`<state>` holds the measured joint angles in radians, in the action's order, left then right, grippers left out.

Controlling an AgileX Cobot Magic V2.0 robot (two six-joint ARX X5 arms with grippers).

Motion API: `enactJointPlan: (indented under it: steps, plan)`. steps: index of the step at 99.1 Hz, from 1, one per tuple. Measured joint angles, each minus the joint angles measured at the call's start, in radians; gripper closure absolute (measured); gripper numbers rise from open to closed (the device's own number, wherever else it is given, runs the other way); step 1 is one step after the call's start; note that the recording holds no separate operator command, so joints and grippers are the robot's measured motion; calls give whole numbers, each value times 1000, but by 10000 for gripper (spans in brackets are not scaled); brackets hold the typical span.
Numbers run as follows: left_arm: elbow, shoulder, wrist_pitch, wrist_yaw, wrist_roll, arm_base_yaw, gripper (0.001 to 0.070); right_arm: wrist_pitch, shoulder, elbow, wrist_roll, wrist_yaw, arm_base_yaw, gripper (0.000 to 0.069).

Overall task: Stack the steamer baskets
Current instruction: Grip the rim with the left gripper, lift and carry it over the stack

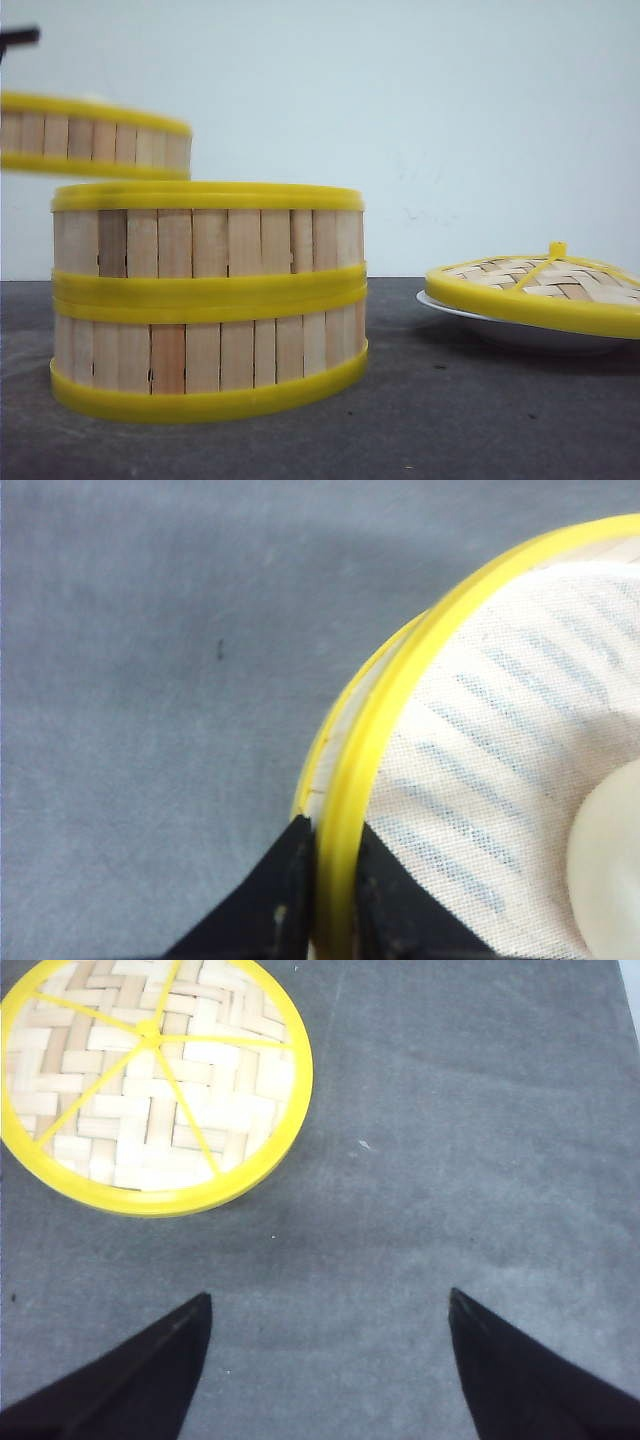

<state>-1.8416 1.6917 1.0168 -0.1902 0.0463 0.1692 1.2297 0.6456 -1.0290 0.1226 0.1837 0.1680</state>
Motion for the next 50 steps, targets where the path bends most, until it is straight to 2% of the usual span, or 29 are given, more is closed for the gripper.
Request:
enactJointPlan:
  steps: [27, 50]
  plan:
    - [18, -214, 60, -8, 24, -95, 690, 0, 0, 0, -21, -4, 0, 227]
    - [167, -333, 60, -9, 28, -198, 690, 0, 0, 0, -23, -9, 0, 227]
